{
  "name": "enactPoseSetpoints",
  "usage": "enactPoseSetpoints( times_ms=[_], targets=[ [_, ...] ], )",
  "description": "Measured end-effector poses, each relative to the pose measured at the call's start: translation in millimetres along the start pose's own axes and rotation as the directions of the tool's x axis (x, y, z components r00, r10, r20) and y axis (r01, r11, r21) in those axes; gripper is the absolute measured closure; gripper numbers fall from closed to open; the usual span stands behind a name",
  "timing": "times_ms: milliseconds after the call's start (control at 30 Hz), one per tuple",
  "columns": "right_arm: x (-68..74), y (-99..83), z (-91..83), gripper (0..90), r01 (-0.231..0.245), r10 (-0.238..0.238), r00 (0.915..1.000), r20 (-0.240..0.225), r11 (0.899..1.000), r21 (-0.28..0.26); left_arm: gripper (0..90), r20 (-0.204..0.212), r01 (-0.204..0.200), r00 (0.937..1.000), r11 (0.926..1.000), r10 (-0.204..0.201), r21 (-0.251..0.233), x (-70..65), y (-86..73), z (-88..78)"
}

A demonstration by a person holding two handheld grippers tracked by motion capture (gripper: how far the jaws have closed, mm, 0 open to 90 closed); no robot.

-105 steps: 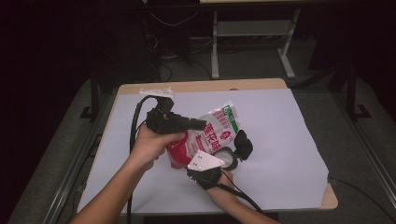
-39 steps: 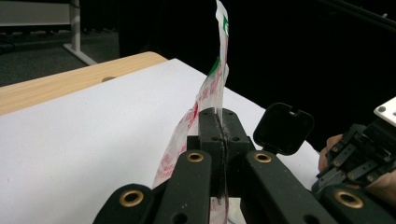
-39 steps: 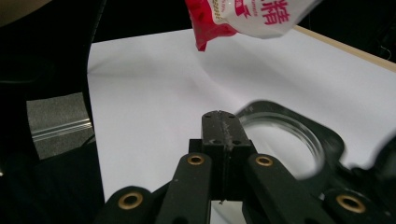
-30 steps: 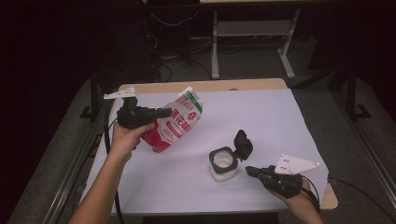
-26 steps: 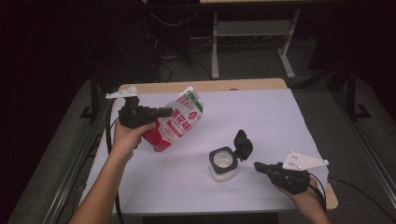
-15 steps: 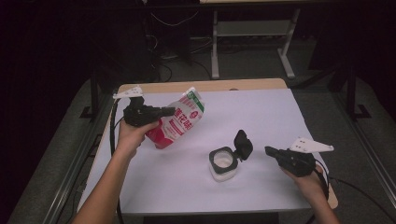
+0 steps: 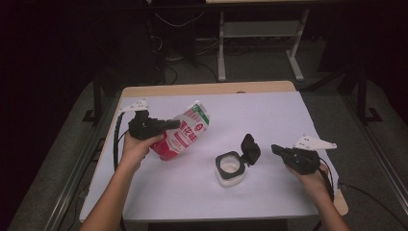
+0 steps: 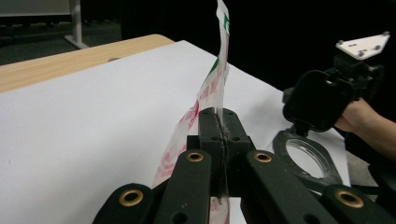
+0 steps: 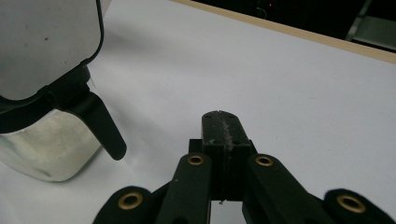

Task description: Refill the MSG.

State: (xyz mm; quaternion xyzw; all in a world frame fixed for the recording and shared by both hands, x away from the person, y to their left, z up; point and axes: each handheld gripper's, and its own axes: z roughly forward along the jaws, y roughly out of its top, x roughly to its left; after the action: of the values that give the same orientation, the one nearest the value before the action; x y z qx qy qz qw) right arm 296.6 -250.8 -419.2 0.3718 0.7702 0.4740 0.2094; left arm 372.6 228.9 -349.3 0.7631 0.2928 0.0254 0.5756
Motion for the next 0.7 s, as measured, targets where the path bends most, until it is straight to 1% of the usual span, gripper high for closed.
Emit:
enactPoseSetpoints(
  times_ms=[33, 100, 133, 233, 267, 300, 333, 367, 400, 433, 467, 500, 533, 567, 600, 633, 667, 700],
  targets=[
    [0.1, 0.0, 0.7, 89.9, -0.004, 0.004, 1.0000, -0.001, 1.000, 0.002, 89.9, 0.009, 0.003, 1.0000, 1.0000, -0.003, -0.002, -1.7, -1.5, -0.7],
    [0.3, -0.2, 1.5, 89.9, -0.001, 0.001, 1.0000, 0.002, 1.000, 0.009, 89.9, 0.012, 0.001, 0.9999, 1.0000, -0.001, -0.002, -3.5, -3.1, -1.2],
    [1.0, -0.7, 3.1, 89.9, -0.001, 0.001, 1.0000, 0.000, 1.000, 0.015, 89.9, 0.023, 0.002, 0.9997, 1.0000, -0.002, -0.008, -7.5, -6.4, -2.0],
    [0.9, -0.8, 3.6, 89.9, 0.002, -0.002, 1.0000, 0.003, 1.000, 0.018, 89.9, 0.026, -0.006, 0.9997, 0.9999, 0.006, -0.010, -11.0, -9.5, -3.3],
    [0.1, -0.5, 3.3, 89.9, -0.002, 0.001, 1.0000, 0.007, 1.000, 0.019, 89.9, 0.039, -0.006, 0.9992, 0.9999, 0.006, -0.013, -13.9, -12.8, -4.3],
    [0.1, -0.5, 3.3, 89.9, -0.002, 0.001, 1.0000, 0.007, 1.000, 0.019, 89.9, 0.039, -0.006, 0.9992, 0.9999, 0.006, -0.013, -13.9, -12.8, -4.3],
    [-0.8, 0.1, 3.8, 89.9, -0.007, 0.007, 0.9999, 0.009, 1.000, 0.020, 89.9, 0.047, -0.005, 0.9989, 0.9998, 0.006, -0.018, -16.9, -16.8, -5.5],
    [-0.8, 0.1, 3.8, 89.9, -0.007, 0.007, 0.9999, 0.009, 1.000, 0.020, 89.9, 0.047, -0.005, 0.9989, 0.9998, 0.006, -0.018, -16.9, -16.8, -5.5],
    [-1.3, -0.3, 4.7, 89.9, -0.009, 0.009, 0.9999, 0.012, 1.000, 0.024, 89.9, 0.046, -0.012, 0.9988, 0.9997, 0.013, -0.020, -20.0, -20.9, -7.2],
    [-1.3, -0.3, 4.7, 89.9, -0.009, 0.009, 0.9999, 0.012, 1.000, 0.024, 89.9, 0.046, -0.012, 0.9988, 0.9997, 0.013, -0.020, -20.0, -20.9, -7.2],
    [-1.5, -1.0, 5.4, 89.9, -0.014, 0.013, 0.9998, 0.015, 0.999, 0.034, 89.9, 0.047, -0.009, 0.9989, 0.9998, 0.010, -0.017, -22.0, -25.3, -9.6],
    [-1.5, -1.0, 5.4, 89.9, -0.014, 0.013, 0.9998, 0.015, 0.999, 0.034, 89.9, 0.047, -0.009, 0.9989, 0.9998, 0.010, -0.017, -22.0, -25.3, -9.6],
    [-1.9, -1.1, 5.8, 89.9, -0.011, 0.011, 0.9998, 0.017, 0.999, 0.039, 89.9, 0.040, -0.005, 0.9992, 0.9999, 0.006, -0.015, -23.0, -30.5, -12.4],
    [-1.9, -1.1, 5.8, 89.9, -0.011, 0.011, 0.9998, 0.017, 0.999, 0.039, 89.9, 0.040, -0.005, 0.9992, 0.9999, 0.006, -0.015, -23.0, -30.5, -12.4],
    [-2.0, -1.1, 6.4, 89.9, -0.008, 0.007, 0.9998, 0.019, 0.999, 0.036, 89.9, 0.034, 0.003, 0.9994, 1.0000, -0.003, -0.005, -21.5, -37.2, -15.1],
    [-2.0, -1.1, 6.4, 89.9, -0.008, 0.007, 0.9998, 0.019, 0.999, 0.036, 89.9, 0.034, 0.003, 0.9994, 1.0000, -0.003, -0.005, -21.5, -37.2, -15.1],
    [-1.6, -1.0, 7.0, 89.9, -0.012, 0.011, 0.9997, 0.021, 0.999, 0.040, 89.9, 0.026, 0.018, 0.9995, 0.9998, -0.018, -0.004, -20.9, -44.6, -17.8],
    [-1.2, -1.1, 7.4, 89.9, -0.016, 0.015, 0.9997, 0.021, 0.999, 0.042, 89.9, 0.025, 0.023, 0.9994, 0.9997, -0.023, -0.002, -20.0, -48.5, -19.4]
  ],
)
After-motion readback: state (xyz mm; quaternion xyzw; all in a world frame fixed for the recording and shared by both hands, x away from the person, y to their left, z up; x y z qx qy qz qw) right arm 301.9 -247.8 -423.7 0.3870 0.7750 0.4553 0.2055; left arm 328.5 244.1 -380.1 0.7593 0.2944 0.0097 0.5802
